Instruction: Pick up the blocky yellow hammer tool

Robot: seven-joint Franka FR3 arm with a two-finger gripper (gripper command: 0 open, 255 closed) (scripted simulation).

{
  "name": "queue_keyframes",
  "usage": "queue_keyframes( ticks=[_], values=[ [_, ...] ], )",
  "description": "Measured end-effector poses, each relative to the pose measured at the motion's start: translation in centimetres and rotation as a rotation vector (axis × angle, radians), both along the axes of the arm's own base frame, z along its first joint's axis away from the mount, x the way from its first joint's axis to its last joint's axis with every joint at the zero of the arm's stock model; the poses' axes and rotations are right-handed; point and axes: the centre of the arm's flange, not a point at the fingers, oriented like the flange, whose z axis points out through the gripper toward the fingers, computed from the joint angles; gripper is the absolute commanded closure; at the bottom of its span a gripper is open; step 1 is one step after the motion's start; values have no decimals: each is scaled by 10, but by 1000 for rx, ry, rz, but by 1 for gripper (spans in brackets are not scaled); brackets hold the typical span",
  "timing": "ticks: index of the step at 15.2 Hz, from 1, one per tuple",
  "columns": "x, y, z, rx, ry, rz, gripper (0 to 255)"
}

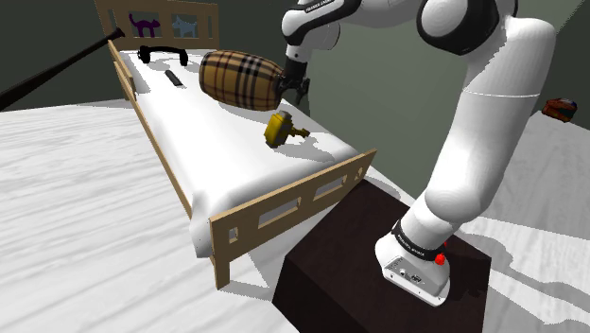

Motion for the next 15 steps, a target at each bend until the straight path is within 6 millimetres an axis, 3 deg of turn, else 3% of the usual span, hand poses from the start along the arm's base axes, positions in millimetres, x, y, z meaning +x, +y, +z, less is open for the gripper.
queue_keyframes(
  ticks=[6, 7, 15],
  values=[
    [1, 0, -32, 1, 1, -1, 0],
    [1, 0, -34, 1, 1, -1, 255],
    [1, 0, -34, 1, -2, -1, 255]
  ],
)
